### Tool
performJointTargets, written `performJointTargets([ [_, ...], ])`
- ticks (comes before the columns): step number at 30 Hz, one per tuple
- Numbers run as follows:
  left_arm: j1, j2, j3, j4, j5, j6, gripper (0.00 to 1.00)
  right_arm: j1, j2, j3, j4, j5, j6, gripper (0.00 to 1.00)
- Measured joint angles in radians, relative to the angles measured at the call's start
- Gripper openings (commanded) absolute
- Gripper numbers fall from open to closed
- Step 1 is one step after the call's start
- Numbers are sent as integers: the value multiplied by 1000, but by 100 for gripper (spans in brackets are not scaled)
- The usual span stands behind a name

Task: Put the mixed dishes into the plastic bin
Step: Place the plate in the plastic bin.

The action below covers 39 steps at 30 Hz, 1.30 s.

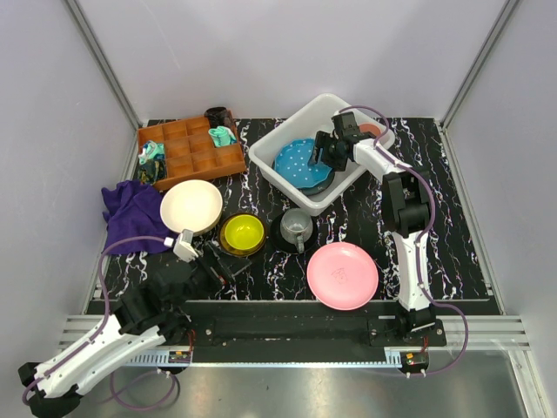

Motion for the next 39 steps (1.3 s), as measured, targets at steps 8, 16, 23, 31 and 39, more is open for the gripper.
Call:
performJointTargets([
  [8,0,-5,-9,-1,0,-1,99,0,-11,-13,4,18,1,77],
  [16,0,-8,-15,0,0,-3,99,0,-13,-14,5,25,7,77],
  [23,0,-8,-15,0,0,-3,99,0,-21,-24,9,54,8,76],
  [31,0,-8,-15,0,0,-3,99,0,-23,-26,10,79,9,77],
  [39,0,-8,-15,0,0,-3,99,0,-24,-26,10,95,8,78],
])
